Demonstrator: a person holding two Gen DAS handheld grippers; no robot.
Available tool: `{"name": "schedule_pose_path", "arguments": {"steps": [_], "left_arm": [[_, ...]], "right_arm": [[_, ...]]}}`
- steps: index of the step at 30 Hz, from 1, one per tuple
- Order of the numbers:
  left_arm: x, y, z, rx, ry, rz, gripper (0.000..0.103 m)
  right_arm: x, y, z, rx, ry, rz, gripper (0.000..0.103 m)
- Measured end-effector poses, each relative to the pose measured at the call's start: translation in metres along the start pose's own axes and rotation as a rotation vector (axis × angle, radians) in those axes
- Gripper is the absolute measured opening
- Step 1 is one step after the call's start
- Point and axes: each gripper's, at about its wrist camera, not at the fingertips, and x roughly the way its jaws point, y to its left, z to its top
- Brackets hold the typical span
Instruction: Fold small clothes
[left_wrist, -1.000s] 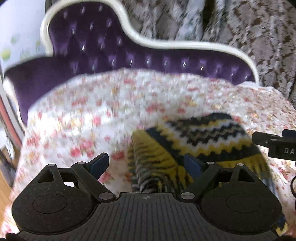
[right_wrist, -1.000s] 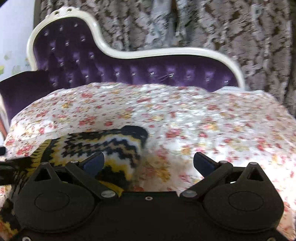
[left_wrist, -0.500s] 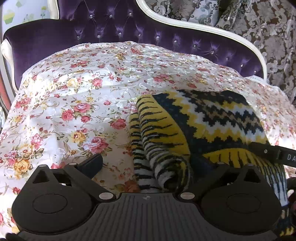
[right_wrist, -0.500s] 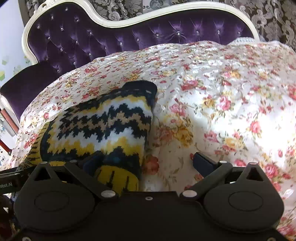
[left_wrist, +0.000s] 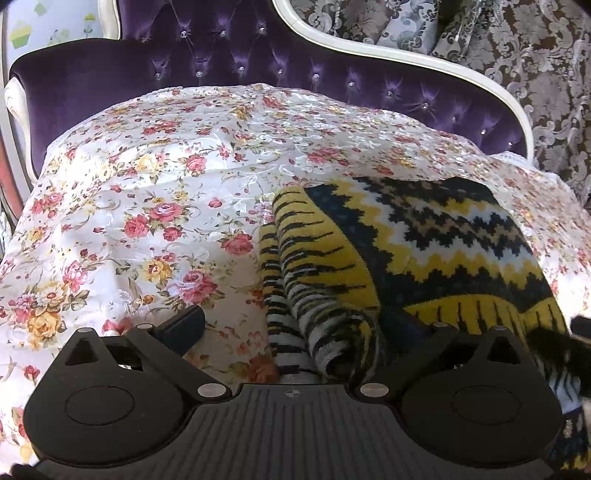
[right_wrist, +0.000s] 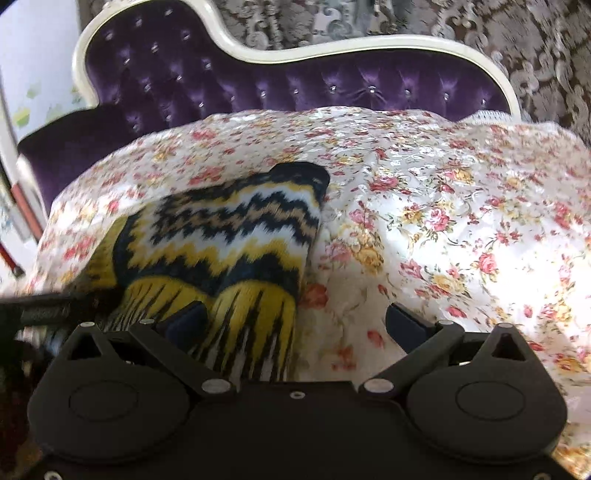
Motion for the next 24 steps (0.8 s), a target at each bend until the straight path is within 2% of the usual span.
{"name": "schedule_pose_path", "arguments": {"steps": [7, 11, 16, 24], "left_arm": [[-0.019, -0.001, -0.003, -0.031, 0.016, 0.004, 0.102], [-0.04, -0.011, -0.007, 0.007, -0.003, 0.042, 0.101], [-0.066, -0.026, -0.013, 0.064, -0.038, 0.078, 0.101], [-0.103, -0.031, -0.017, 0.027, -0.07, 0.015, 0.101]], "right_arm": [[-0.018, -0.005, -0.018, 0.018, 0.061, 0.035, 0.102], [-0.036, -0.006, -0.021, 0.017, 0.06, 0.052, 0.102], [-0.056, -0.006, -0.023, 0.03, 0.029, 0.064, 0.102], [-0.085, -0.007, -0.021, 0.059, -0.056, 0.059, 0.102]]}}
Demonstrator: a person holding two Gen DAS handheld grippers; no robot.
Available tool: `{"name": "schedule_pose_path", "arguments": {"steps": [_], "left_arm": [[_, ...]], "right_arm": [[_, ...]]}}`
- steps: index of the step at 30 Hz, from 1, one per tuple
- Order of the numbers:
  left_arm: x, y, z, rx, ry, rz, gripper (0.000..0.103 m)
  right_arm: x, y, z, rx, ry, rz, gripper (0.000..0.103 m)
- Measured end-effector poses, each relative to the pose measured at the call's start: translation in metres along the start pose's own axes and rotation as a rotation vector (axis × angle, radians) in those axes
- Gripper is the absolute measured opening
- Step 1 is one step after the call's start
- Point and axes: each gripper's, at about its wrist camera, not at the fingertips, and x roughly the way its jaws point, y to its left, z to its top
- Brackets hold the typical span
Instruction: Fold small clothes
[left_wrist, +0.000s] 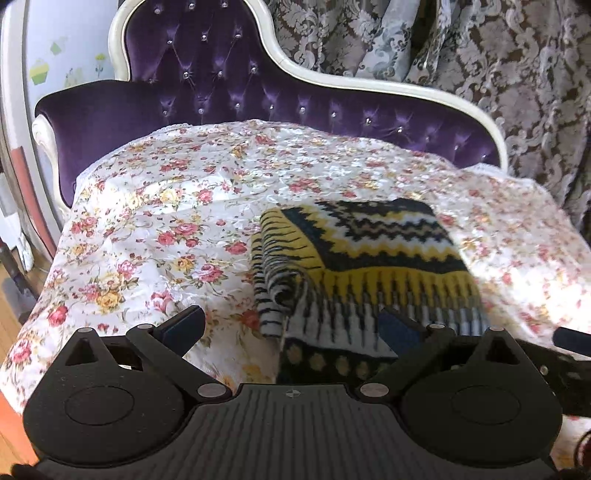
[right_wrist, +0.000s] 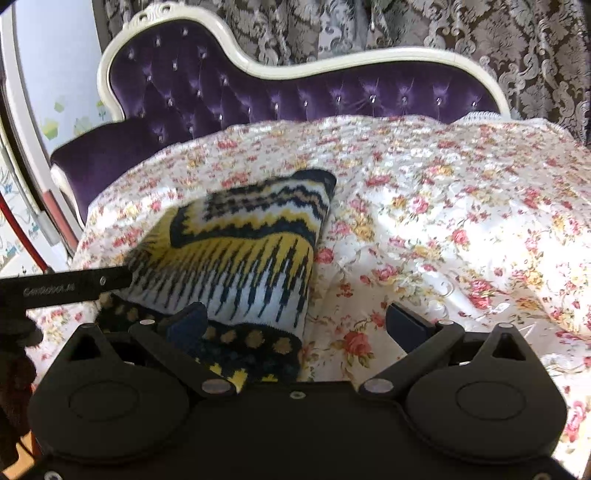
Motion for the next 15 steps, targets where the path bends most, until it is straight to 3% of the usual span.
{"name": "schedule_pose_path", "arguments": {"steps": [7, 15], "left_arm": [[-0.024, 0.001, -0.004, -0.024, -0.025, -0.014, 0.101], [-0.04, -0.014, -0.014, 0.073, -0.039, 0.026, 0.101]], "right_arm": [[-0.017, 0.001, 0.002, 0.013, -0.05, 0.005, 0.102], [-0.029, 0.007, -0.001, -0.009, -0.08, 0.014, 0.102]]}}
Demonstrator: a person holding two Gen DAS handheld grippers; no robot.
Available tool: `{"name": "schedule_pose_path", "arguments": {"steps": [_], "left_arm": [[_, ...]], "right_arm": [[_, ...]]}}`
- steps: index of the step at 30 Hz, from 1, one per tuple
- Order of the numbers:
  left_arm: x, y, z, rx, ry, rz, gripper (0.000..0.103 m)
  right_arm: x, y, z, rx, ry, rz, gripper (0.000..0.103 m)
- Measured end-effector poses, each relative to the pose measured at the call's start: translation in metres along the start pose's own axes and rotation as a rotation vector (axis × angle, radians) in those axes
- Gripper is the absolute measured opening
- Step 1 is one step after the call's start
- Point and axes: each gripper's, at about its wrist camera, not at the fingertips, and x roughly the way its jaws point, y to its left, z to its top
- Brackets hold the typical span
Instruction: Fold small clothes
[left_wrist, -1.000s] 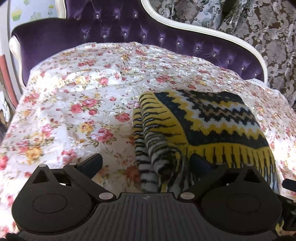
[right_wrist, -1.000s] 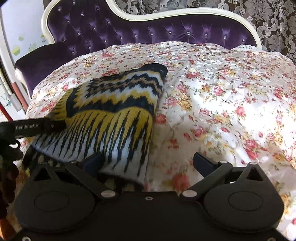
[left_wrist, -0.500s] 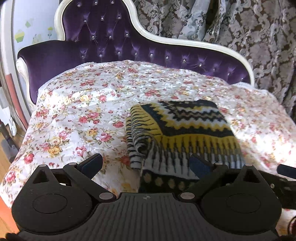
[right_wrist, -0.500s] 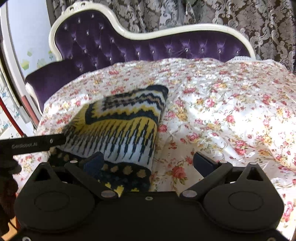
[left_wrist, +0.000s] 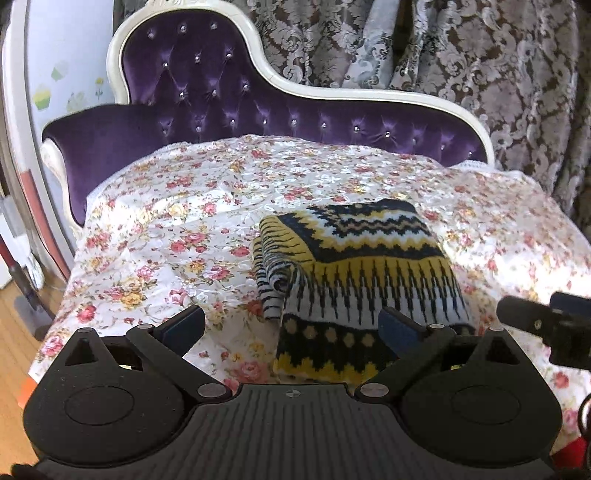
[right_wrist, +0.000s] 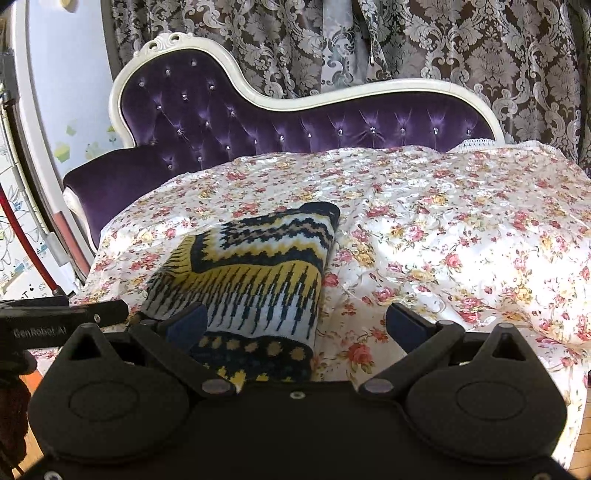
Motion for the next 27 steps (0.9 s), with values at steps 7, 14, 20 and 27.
{"name": "schedule_pose_path", "arguments": {"steps": [7, 14, 20, 27], "left_arm": [[-0.006, -0.001, -0.008, -0.013, 0.011, -0.012, 0.101], [-0.01, -0.001, -0.016, -0.021, 0.021, -0.01, 0.101], [-0.012, -0.005, -0.018, -0.011, 0.026, 0.007, 0.102], [-0.014, -0.008, -0.019, 0.002, 0.024, 0.031, 0.102]], "right_arm": [[-0.006, 0.005, -0.006, -0.015, -0.001, 0.004, 0.102], [-0.009, 0.009, -0.01, -0.016, 0.0, 0.014, 0.102], [-0.013, 0.009, -0.011, -0.014, -0.012, 0.015, 0.102], [-0.016, 0.008, -0.011, -0.011, -0.023, 0.018, 0.102]]}}
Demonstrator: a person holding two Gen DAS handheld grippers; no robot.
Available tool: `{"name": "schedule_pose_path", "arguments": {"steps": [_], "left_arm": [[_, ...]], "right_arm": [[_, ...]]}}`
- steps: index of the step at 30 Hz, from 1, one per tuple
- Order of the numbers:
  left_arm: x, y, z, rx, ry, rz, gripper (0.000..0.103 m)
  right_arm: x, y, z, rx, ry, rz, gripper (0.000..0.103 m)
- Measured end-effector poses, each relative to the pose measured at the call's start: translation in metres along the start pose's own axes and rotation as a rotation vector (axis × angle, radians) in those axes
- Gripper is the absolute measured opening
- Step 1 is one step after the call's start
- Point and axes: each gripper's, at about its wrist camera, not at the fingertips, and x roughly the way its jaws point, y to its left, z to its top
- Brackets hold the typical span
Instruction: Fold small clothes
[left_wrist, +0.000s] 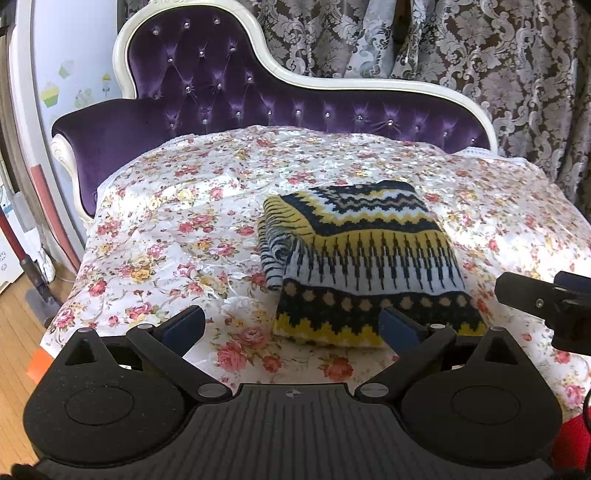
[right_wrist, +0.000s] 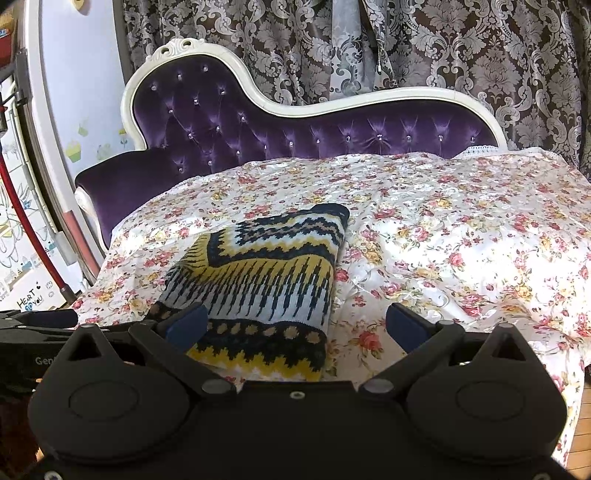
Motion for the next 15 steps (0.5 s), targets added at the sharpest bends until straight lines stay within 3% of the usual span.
{"name": "schedule_pose_path", "arguments": {"steps": [15], "left_arm": [[-0.0005, -0.0003, -0.0003, 0.007, 0.0, 0.018, 0.102]], "right_arm": [[-0.0007, 0.002, -0.0005, -0.001, 0.001, 0.006, 0.102]]}}
